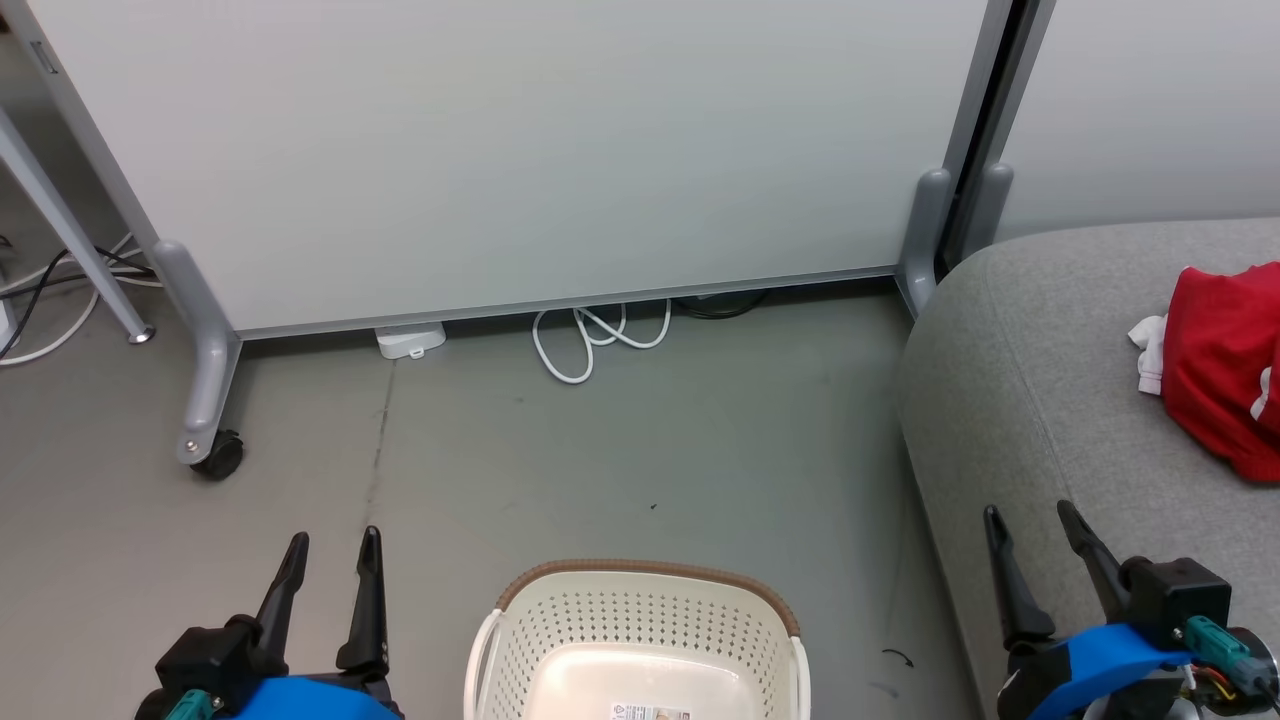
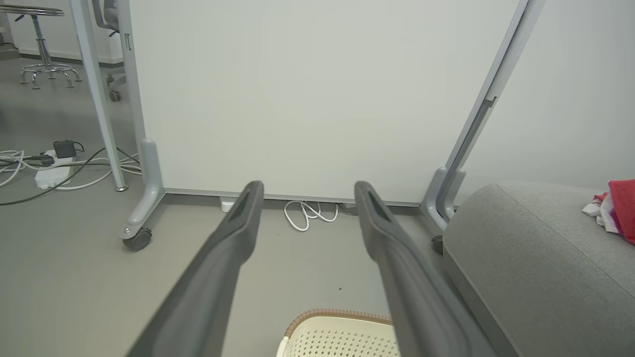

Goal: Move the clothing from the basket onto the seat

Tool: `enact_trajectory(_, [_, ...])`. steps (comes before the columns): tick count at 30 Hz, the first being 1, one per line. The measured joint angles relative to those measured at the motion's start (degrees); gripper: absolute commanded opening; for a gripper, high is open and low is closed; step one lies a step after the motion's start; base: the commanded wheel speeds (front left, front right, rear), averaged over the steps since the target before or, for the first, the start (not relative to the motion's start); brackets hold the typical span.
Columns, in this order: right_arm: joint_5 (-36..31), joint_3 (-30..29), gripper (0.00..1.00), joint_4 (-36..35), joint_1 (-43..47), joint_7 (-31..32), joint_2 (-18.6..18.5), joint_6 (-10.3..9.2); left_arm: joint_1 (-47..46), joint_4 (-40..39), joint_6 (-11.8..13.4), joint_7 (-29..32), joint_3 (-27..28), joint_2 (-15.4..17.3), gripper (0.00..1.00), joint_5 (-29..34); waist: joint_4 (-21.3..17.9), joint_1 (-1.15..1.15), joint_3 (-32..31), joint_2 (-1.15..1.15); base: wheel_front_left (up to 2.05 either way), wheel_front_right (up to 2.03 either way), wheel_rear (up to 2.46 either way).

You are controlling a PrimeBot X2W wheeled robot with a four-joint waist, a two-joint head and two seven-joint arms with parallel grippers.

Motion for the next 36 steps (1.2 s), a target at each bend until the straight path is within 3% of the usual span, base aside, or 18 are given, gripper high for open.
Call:
enact_trajectory(18, [0.96,0.65,1.0,0.18,0.49,-0.1,0.0,0.0,0.0,0.78,-0.01,0.0,-2.4,1.1,1.0,-1.27,0.07,0.0,0.23,0.0,0.0,0.0,0.0])
enact_trajectory(19, [1.03,0.68,0.0,0.21,0.49,-0.1,0.0,0.0,-0.01,0.87,-0.01,0.0,-2.63,1.23,0.0,-1.48,0.08,0.0,0.28,0.0,0.0,0.0,0.0])
enact_trajectory(36, [2.24,0.65,0.0,8.62,2.91,0.43,0.54,0.0,4.85,8.26,-0.01,0.86,-3.08,-1.96,0.0,-3.01,0.06,0.01,0.3,0.0,0.0,0.0,0.0])
